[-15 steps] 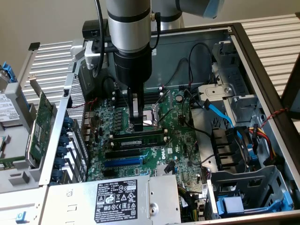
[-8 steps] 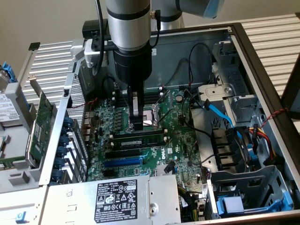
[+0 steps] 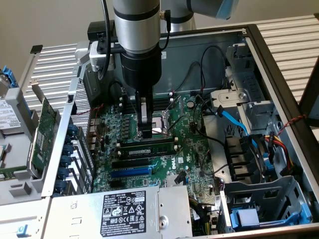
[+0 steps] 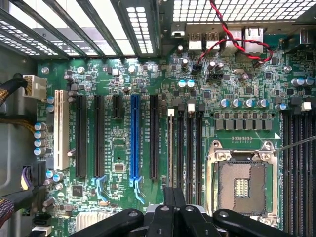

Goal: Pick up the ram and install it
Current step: 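Press down the ram until it locks into place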

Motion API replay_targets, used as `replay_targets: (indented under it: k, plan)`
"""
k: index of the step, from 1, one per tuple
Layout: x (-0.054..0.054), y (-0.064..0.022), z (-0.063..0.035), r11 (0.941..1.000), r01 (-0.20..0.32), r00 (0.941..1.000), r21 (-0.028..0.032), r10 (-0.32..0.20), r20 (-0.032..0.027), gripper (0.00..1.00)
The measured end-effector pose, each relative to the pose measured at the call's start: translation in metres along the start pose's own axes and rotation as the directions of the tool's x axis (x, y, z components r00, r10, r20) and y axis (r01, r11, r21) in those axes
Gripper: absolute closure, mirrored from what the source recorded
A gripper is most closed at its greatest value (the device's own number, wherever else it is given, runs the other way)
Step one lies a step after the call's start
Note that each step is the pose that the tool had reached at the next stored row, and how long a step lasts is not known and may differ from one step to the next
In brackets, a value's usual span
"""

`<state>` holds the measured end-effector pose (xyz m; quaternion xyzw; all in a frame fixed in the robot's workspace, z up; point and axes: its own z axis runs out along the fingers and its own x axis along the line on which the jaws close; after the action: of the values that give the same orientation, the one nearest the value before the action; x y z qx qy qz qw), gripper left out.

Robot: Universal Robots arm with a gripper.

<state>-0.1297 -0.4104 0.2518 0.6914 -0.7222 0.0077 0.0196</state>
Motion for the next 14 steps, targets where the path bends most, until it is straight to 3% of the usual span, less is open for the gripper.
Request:
replay_targets:
  k: [14]
  plan:
    - [0.0000,0.0000,0.0000,1.0000,-0.002,1.0000,0.0000,0.002,0.0000,0.90]
